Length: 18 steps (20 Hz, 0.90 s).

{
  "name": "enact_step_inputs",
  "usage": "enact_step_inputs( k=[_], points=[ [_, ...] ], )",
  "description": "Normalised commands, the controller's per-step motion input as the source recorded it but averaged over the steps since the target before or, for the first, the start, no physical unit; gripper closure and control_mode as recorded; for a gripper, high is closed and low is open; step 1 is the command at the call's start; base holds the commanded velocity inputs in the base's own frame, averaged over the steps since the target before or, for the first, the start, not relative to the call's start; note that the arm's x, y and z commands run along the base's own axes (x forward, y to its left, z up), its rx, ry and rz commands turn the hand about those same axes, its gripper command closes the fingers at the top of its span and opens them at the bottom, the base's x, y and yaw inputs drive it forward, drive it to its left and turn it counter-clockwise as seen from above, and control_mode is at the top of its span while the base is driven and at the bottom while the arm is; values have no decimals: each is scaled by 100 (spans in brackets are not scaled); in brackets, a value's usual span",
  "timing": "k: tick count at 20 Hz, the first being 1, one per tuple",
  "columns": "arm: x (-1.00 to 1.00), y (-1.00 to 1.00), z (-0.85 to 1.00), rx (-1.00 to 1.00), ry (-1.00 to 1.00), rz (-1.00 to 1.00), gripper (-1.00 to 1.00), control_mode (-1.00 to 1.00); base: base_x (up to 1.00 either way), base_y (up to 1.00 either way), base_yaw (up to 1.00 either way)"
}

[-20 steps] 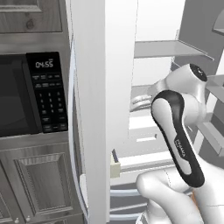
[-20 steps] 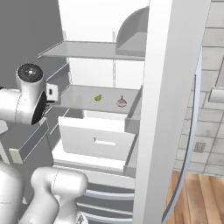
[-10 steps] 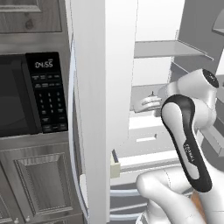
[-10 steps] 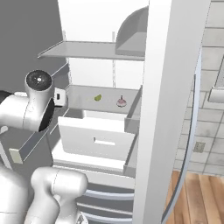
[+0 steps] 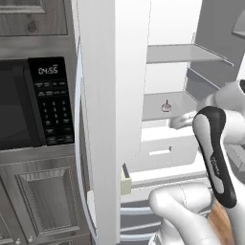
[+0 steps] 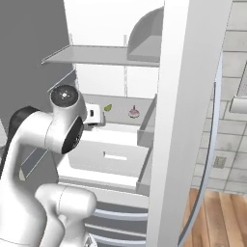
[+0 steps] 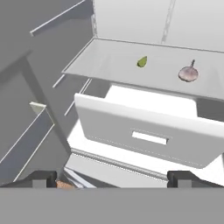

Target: Grab the lemon wedge and garlic from the fridge, place them in the blender, close the lid, and turn on the blender to create a marinade.

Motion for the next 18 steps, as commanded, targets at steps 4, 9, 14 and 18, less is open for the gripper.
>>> enact_step_inputs(
  k=[4,9,14,18],
  points=[
    [6,-82,-1,-22,0,-10,-100,-100,0,0,0],
    [14,-83,0,-13,5,-15,-100,-100,0,0,0],
    [9,-75,-3,-2,6,-22,-100,-100,0,0,0],
    [2,-76,0,0,3,-25,-100,-100,0,0,0]
  ],
)
